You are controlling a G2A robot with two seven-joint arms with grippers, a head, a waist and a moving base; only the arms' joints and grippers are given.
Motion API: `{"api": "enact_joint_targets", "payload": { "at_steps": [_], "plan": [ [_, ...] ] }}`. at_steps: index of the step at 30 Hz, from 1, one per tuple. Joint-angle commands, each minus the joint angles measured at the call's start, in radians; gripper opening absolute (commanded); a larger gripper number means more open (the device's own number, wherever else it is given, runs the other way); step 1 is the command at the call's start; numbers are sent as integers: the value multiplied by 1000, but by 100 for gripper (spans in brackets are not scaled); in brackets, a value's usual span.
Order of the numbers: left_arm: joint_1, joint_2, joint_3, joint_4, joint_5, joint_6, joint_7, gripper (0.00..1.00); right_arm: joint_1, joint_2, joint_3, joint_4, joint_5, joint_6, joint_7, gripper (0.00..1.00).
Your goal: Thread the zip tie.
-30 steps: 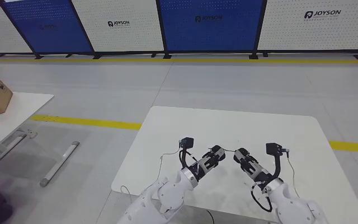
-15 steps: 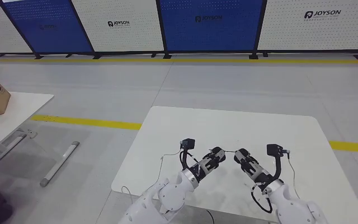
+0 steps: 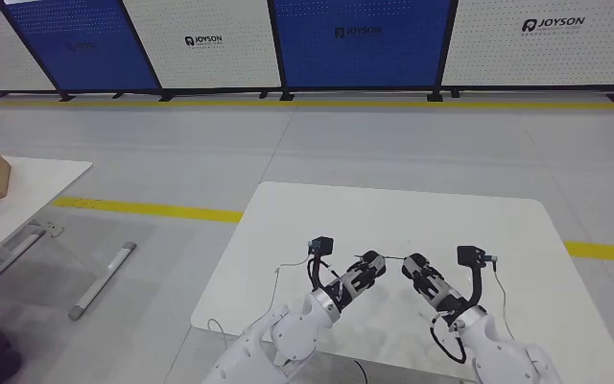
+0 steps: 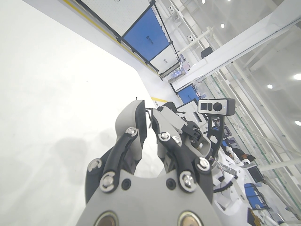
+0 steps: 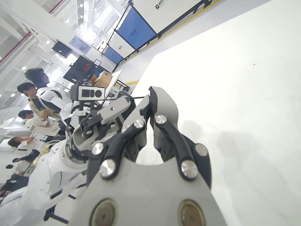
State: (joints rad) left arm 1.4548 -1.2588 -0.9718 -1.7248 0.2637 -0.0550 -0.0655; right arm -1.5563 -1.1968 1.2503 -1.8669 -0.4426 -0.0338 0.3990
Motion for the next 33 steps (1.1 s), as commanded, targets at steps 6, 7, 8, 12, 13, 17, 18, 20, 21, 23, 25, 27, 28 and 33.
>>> {"api": "enact_joint_targets", "payload": {
  "at_steps": [6, 7, 8, 12, 13, 17, 18, 20, 21, 23, 25, 27, 28, 33],
  "plan": [
    [-7, -1, 1, 7, -3, 2, 0, 3, 4, 0, -8, 0, -14, -2, -1, 0],
    [-8, -2, 1, 7, -4, 3, 0, 4, 4, 0, -9, 0, -17, -2, -2, 0],
    [-9, -2, 2, 8, -4, 4, 0, 5, 4, 0, -10, -1, -19, -3, -2, 0],
    [-14, -3, 2, 8, -5, 11, -2, 4, 4, 0, -11, -2, -22, -3, -4, 0],
    [-14, -3, 2, 8, -4, 12, -3, 0, 4, 0, -12, -2, -23, -2, -5, 0],
    [-17, -3, 2, 11, -3, 12, -6, 0, 6, 0, -13, -1, -25, 0, -6, 0],
    [-17, -3, 2, 12, -3, 12, -6, 0, 6, 0, -13, -1, -26, 0, -6, 0],
    [-19, -4, 2, 15, -3, 12, -7, 0, 7, 0, -14, -1, -29, 0, -7, 0],
    [-20, -4, 3, 16, -3, 12, -8, 0, 7, 0, -14, -1, -30, 0, -8, 0],
    [-21, -4, 2, 16, -3, 14, -9, 0, 8, 0, -15, 0, -32, 1, -9, 0],
    [-22, -4, 1, 15, -4, 15, -9, 0, 10, -1, -16, 0, -33, 2, -10, 0],
    [-22, -4, 0, 15, -3, 15, -10, 0, 11, -1, -17, 0, -36, 3, -12, 0],
    [-22, -4, 0, 14, -3, 15, -10, 0, 11, -1, -17, 0, -37, 4, -13, 0],
    [-21, -3, -1, 13, 3, 13, -19, 0, 9, -1, -20, -2, -51, 5, -22, 0]
  ]
}}
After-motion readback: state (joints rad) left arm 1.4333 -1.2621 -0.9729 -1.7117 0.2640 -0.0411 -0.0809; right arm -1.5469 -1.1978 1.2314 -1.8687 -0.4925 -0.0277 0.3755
